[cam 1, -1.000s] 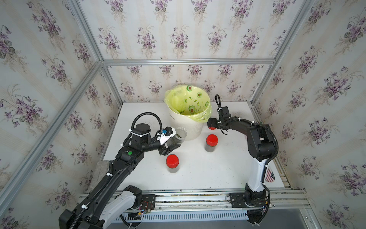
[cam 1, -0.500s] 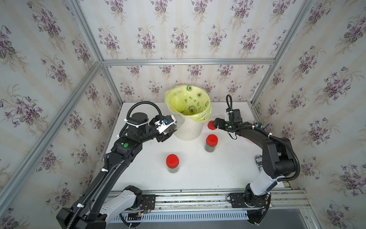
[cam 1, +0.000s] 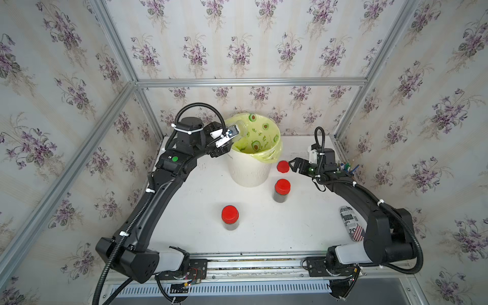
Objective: Empty moldy tea leaves from jars
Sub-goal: Pour the moldy tea leaves from the jar into the trash bin.
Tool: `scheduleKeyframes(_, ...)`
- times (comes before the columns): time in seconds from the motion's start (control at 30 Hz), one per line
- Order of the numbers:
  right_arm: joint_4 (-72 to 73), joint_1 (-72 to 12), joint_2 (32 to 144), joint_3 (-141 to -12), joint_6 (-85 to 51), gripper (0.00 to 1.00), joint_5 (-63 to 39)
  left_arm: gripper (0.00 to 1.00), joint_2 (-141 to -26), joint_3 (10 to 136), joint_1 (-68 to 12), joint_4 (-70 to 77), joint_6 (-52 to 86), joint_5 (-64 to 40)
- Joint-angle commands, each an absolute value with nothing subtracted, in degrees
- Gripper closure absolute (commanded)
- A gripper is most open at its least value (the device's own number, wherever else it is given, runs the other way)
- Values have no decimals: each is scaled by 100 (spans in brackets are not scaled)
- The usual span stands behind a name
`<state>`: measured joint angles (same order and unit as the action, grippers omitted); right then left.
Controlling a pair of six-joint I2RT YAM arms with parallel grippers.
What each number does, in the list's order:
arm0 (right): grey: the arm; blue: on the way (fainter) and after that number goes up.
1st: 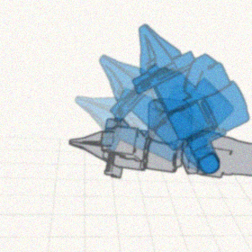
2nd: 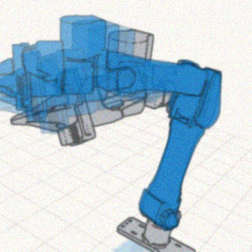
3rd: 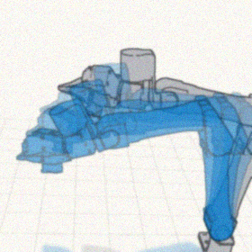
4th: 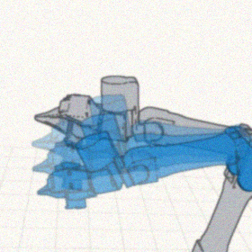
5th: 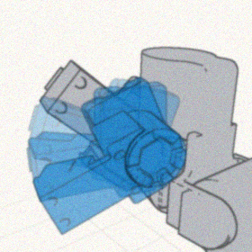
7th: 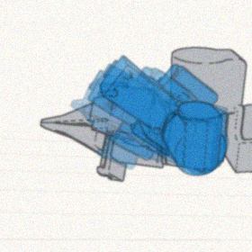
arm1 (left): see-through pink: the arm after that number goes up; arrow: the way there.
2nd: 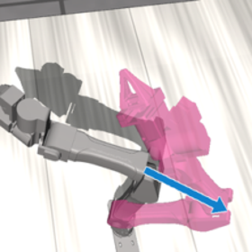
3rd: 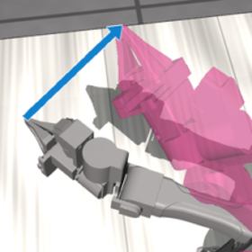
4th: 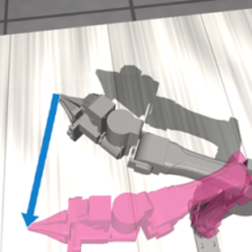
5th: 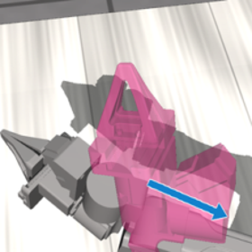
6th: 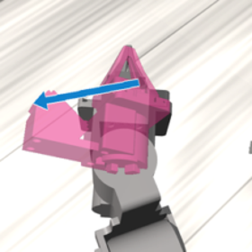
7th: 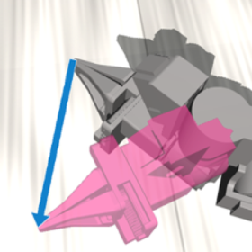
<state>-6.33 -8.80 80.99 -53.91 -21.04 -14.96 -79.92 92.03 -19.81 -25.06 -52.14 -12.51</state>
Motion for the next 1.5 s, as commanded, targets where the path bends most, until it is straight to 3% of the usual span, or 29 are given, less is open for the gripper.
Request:
scheduleKeyframes(0.0, -659, -865, 7917, -5436, -2161, 3, -1693, 55, -8404, 9638, -1983, -2399, -5905, -797)
scheduleKeyframes(0.37, -571, -863, 7479, -5291, -2277, 3, -1987, 58, -9348, 10419, -2168, -2235, -7383, 258)
scheduleKeyframes(0.8, -677, -869, 7218, -5353, -2340, 3, -2172, 58, -9703, 10216, -2452, -726, -9587, 1246)
scheduleKeyframes(1.1, -675, -870, 6958, -5265, -2407, 4, -2325, 59, -9878, 9747, -2592, 813, -11000, 1362)
scheduleKeyframes(1.23, -692, -866, 6858, -5230, -2416, 4, -2311, 49, -9946, 9728, -2636, 1060, -11526, 1396)
scheduleKeyframes(1.47, -633, -866, 6803, -5168, -2510, 4, -2423, 51, -9809, 9351, -2659, 1434, -11989, 1360)
